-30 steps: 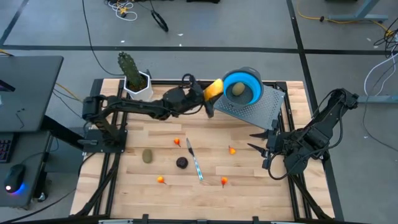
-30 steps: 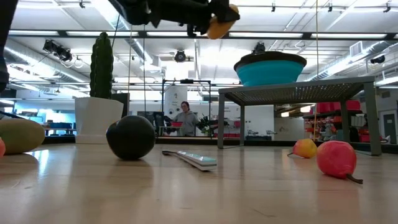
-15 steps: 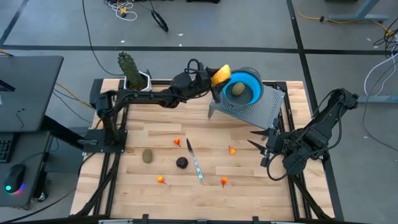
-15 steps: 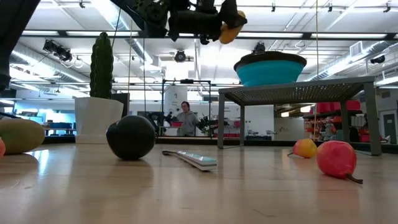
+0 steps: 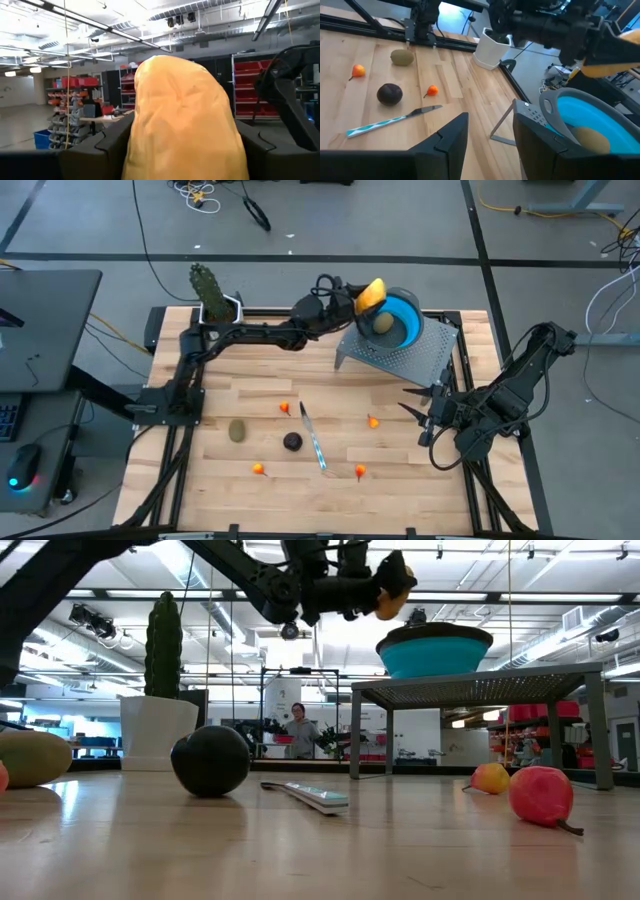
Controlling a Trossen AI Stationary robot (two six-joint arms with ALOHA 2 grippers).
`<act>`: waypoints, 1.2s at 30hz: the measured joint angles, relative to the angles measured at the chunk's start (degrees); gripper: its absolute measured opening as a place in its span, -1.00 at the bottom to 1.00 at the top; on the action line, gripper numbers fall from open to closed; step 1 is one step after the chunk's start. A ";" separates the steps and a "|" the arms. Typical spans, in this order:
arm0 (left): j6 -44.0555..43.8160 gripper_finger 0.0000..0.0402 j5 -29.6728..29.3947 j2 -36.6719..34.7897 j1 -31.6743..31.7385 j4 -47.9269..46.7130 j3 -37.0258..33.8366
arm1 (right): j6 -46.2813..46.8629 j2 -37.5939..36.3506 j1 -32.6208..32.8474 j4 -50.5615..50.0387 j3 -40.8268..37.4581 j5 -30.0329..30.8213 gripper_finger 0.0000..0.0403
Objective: Pick & Place Fruit
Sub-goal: Put the yellow mango in the blue strainer bowl on the shelf, then put the orange peach in the blue strainer bowl on the shelf
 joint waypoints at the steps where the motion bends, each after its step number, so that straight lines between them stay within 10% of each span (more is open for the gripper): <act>1: 0.39 0.24 -0.09 0.87 0.00 0.16 0.85 | 0.00 0.00 0.00 0.00 0.00 -0.02 -0.17; 26: -3.46 0.75 4.44 0.51 2.67 -8.33 2.97 | 0.96 0.11 0.00 -0.43 0.00 -1.65 -0.17; 36: 2.66 0.63 8.15 -12.82 -1.31 -39.67 2.78 | 7.57 0.14 0.00 -5.20 -0.02 -4.48 -0.17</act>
